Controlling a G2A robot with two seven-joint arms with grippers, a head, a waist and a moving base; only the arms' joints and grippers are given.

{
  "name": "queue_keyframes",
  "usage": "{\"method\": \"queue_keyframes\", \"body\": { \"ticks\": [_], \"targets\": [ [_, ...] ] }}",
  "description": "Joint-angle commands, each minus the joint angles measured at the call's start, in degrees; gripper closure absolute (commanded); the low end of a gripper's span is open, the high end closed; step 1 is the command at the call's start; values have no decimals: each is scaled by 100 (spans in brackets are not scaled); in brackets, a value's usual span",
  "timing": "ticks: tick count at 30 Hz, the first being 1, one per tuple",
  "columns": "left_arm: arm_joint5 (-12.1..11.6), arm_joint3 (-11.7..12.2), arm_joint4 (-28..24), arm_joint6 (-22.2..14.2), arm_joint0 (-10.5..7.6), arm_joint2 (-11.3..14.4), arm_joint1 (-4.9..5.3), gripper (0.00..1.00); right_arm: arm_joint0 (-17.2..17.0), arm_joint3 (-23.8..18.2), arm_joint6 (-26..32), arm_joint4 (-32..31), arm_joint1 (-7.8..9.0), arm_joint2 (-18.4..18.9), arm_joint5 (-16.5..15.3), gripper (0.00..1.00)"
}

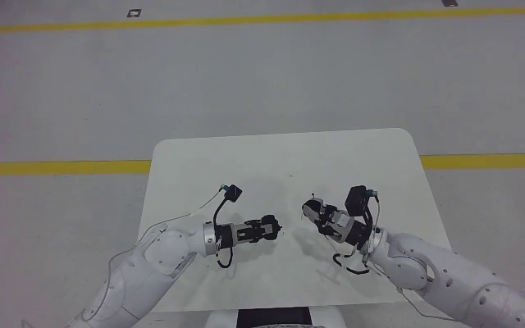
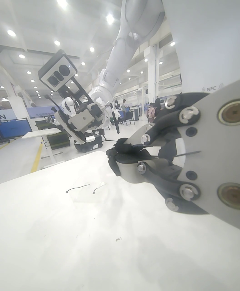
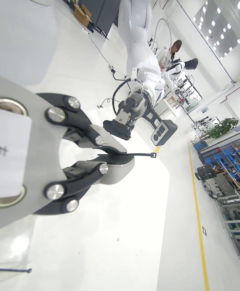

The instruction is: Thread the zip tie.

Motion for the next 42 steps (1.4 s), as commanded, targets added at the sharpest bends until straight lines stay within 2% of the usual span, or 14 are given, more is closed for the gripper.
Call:
{"method": "queue_keyframes", "body": {
  "ticks": [1,6,10,20,30,34,38,42],
  "targets": [
    [0,0,0,0,0,0,0,100,-29,88,-71,-84,-29,27,-5,100],
    [0,0,0,0,0,0,0,100,-41,178,-371,-499,-86,-3,-5,100],
    [0,0,0,0,0,0,0,100,-5,290,-790,-994,-100,-186,-5,100],
    [0,0,0,0,0,0,0,100,441,570,-2035,-1644,-107,-1051,-5,100],
    [0,0,0,0,0,0,0,100,461,578,-2078,-1644,-108,-1087,-5,100],
    [0,28,-336,23,10,100,-24,100,424,551,-1996,-1717,-140,-1030,10,100],
    [0,136,-978,-276,-31,142,-37,100,338,540,-2153,-1975,-206,-958,-5,100],
    [0,329,-1327,-519,-93,206,-51,100,302,549,-2304,-2168,-253,-944,-5,100]
  ]
}}
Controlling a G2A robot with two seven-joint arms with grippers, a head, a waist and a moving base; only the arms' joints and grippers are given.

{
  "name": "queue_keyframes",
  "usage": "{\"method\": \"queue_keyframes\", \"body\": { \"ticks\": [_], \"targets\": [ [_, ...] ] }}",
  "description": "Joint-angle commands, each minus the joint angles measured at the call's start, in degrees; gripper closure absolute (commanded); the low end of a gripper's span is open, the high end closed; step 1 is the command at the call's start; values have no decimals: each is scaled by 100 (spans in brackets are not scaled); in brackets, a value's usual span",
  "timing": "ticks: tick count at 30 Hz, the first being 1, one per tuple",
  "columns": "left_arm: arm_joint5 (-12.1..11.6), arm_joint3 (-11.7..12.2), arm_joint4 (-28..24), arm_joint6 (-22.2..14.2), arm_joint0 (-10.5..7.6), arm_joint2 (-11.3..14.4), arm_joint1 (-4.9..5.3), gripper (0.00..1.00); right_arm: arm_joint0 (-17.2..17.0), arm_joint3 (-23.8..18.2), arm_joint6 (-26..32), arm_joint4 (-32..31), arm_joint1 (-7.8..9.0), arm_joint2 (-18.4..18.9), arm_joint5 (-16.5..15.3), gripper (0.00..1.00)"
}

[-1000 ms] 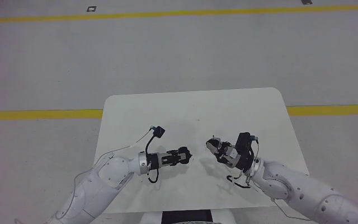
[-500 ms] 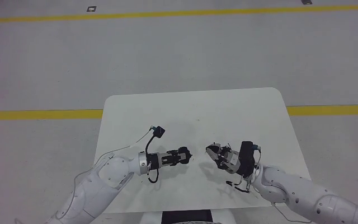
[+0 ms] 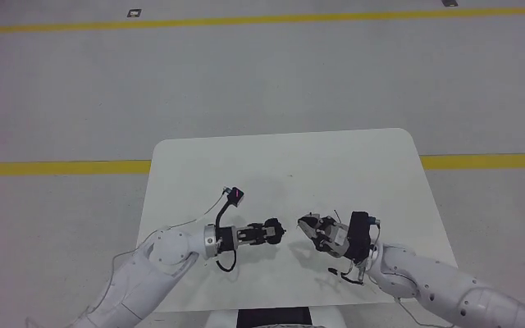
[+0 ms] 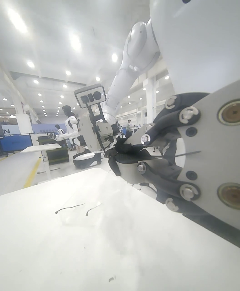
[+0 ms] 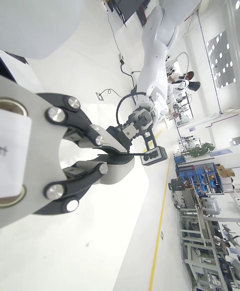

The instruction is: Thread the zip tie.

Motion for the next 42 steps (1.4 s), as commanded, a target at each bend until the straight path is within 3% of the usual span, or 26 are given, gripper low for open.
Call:
{"method": "queue_keyframes", "body": {
  "ticks": [1,8,16,22,42],
  "targets": [
    [0,100,-121,-88,-34,46,-9,100,-10,5,-71,-76,-18,-2,0,100],
    [122,325,-429,-221,-156,180,-39,100,18,9,-360,-420,-47,-106,0,100],
    [142,313,-342,-129,-174,194,-42,100,17,7,-351,-433,-49,-108,12,100],
    [262,339,-641,-160,-179,249,-54,100,-131,10,-236,-683,-119,62,22,100],
    [250,480,-947,-357,-284,322,-58,100,-523,83,-250,-1106,-327,554,0,100]
  ]
}}
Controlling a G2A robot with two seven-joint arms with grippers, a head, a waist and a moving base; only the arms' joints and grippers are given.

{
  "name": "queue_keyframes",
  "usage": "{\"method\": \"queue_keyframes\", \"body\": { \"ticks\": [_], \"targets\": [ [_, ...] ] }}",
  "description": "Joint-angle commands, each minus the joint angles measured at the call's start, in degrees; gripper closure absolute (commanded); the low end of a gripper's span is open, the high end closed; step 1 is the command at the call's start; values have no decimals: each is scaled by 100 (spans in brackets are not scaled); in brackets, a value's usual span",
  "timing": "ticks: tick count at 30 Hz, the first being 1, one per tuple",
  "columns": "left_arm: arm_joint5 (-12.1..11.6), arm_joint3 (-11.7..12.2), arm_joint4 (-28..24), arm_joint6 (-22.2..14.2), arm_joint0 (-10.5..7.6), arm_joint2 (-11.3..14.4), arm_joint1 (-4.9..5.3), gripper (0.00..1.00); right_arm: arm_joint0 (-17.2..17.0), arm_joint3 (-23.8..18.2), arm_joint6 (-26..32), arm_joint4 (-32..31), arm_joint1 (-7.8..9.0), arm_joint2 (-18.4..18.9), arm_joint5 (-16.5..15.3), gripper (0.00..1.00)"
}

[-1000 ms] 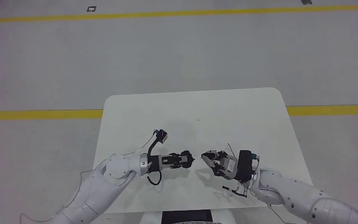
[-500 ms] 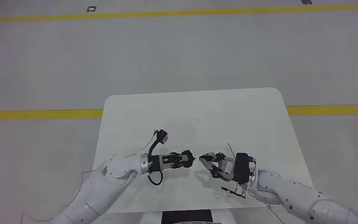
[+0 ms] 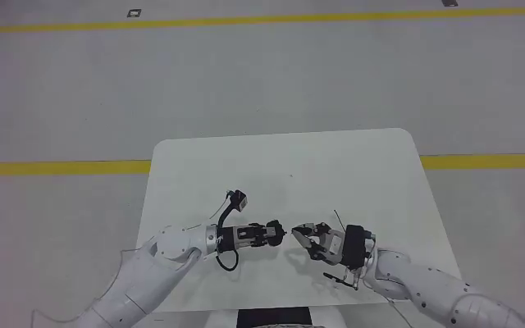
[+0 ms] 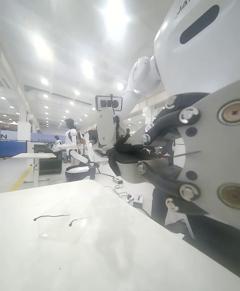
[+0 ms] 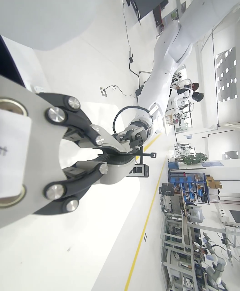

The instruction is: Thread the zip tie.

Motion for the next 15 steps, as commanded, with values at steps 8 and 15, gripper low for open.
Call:
{"method": "queue_keyframes", "body": {
  "ticks": [8,15],
  "targets": [
    [-28,28,-40,-33,-23,20,4,100,-45,-2,76,-56,-88,69,0,100],
    [-34,30,-47,-41,-25,25,9,100,-68,71,93,-62,-150,88,0,100]
  ]
}}
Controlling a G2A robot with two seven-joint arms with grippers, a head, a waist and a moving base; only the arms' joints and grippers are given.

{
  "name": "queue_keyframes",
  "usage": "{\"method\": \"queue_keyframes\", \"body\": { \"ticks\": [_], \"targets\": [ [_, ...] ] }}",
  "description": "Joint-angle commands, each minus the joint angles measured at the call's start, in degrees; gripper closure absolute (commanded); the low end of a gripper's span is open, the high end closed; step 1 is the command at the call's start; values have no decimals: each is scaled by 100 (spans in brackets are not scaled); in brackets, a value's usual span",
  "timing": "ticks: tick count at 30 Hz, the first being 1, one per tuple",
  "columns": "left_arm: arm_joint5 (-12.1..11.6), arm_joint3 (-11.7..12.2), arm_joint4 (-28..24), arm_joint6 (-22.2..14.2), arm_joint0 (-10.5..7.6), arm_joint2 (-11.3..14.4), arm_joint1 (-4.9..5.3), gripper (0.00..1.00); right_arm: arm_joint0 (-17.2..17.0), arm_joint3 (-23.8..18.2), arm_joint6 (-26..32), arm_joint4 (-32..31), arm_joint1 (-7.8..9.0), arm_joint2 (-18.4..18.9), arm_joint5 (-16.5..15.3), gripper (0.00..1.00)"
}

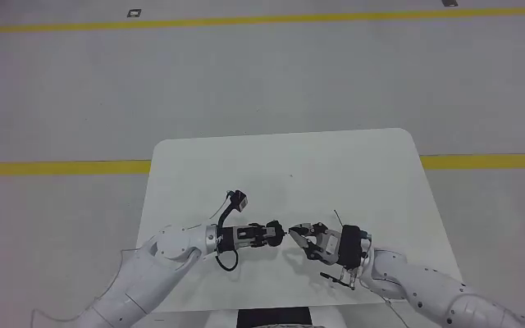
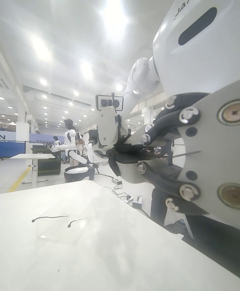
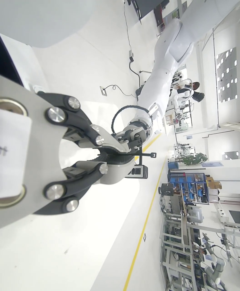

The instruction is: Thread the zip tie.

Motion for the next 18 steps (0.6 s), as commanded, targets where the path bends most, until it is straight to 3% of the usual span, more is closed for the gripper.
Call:
{"method": "queue_keyframes", "body": {
  "ticks": [1,18],
  "targets": [
    [0,0,0,0,0,0,0,100,-5,24,-3,0,-13,5,0,100],
    [0,0,0,0,0,0,0,100,-27,110,29,-26,-89,27,0,100]
  ]
}}
